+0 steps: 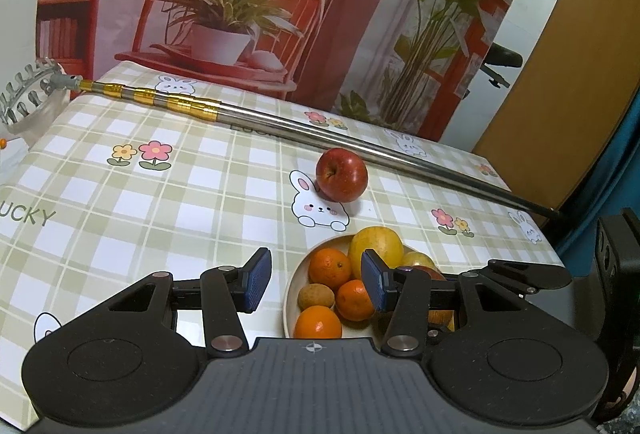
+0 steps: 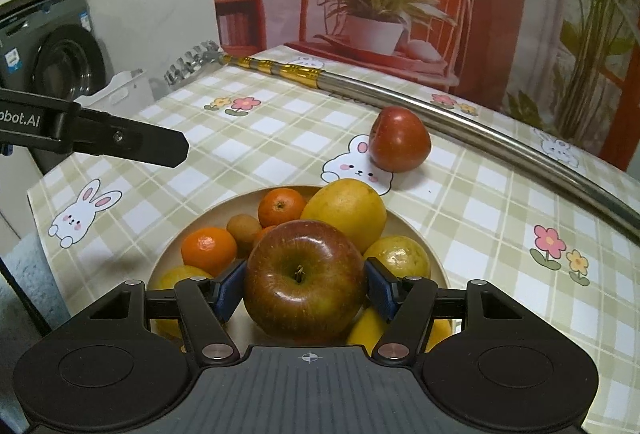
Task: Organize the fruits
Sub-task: 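Carry the brown apple onto the plate and open the right tool, then move the right tool to the red apple and close on it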
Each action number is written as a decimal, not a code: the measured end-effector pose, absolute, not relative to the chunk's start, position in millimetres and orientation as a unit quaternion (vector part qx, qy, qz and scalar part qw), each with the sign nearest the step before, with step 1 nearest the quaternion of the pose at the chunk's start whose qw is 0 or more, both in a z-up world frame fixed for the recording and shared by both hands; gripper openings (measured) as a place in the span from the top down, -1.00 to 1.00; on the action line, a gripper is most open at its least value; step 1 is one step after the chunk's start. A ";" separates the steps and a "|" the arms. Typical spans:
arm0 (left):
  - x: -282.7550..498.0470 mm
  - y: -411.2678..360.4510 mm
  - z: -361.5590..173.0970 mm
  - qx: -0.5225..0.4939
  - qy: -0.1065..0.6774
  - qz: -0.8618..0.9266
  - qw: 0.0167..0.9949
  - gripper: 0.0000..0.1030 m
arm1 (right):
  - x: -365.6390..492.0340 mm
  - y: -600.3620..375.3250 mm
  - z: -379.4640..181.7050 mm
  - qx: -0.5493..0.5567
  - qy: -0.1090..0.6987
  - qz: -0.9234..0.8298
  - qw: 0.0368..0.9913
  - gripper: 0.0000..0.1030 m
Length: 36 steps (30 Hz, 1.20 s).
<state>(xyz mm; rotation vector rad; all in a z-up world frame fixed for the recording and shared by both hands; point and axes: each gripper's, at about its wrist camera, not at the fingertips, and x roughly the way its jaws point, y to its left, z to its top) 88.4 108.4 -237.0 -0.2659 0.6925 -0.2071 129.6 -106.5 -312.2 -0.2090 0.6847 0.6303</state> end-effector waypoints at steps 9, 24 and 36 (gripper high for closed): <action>87.7 108.9 -236.0 -0.130 0.336 -0.102 0.927 -0.01 | 127.3 -111.6 -309.2 -0.102 0.325 0.299 0.891 -0.17; 93.1 117.1 -231.7 -0.138 0.330 -0.093 0.929 -0.01 | 139.8 -138.4 -281.9 -0.049 0.297 0.302 0.905 -0.27; 115.8 128.6 -220.9 -0.131 0.320 -0.079 0.935 -0.01 | 229.5 -148.2 -266.9 0.005 0.281 0.292 0.914 -0.26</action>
